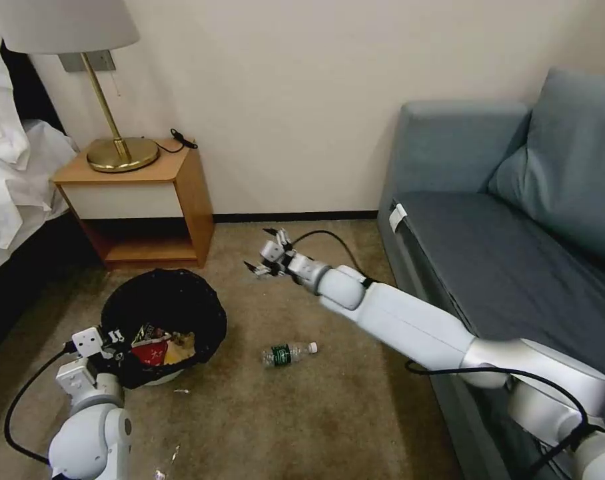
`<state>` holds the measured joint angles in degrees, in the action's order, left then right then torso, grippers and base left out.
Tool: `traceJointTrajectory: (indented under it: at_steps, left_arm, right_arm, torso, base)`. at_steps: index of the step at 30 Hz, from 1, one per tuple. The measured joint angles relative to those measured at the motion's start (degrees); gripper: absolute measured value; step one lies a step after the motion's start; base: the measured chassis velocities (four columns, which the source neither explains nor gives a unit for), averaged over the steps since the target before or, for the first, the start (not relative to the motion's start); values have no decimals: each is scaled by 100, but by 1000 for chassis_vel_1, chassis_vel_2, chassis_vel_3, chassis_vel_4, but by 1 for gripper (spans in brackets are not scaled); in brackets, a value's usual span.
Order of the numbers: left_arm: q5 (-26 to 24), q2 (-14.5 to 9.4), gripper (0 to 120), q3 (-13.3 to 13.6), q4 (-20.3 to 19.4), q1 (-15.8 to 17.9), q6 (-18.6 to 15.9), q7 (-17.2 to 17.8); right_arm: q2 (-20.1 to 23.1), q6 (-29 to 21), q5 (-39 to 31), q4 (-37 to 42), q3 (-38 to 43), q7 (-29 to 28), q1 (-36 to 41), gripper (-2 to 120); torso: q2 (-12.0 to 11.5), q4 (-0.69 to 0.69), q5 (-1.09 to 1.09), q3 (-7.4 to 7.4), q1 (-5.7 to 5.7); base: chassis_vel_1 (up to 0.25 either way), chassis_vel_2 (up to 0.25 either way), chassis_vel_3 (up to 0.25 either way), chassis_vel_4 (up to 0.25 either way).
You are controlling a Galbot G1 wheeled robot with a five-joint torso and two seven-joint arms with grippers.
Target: Pick up the trash bin, then pick up the garbage on the floor and place it into the trash bin.
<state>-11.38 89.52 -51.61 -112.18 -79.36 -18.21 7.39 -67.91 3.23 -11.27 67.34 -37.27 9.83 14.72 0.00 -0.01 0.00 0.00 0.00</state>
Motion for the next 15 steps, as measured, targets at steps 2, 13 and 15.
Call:
traceJointTrajectory:
  at_steps: [2,13,15]
  left_arm:
    - [5,1,4,0,-4,1,0,0]
    - [18,17,4,-28,20,-88,29,3]
    - [17,11,4,-43,25,-97,40,3]
  right_arm:
    - [61,147,136,-104,41,260,104,100]
    - [-333,1352,2040,-1214,1112,2448,1015,100]
    - [-351,1444,2340,-1230,1224,2702,1110,100]
  torso:
    - [0,0,1,0,0]
    - [0,2,1,1,0]
    - [0,2,-1,0,0]
  base:
    - [0,0,0,0]
    - [0,0,0,0]
    - [0,0,0,0]
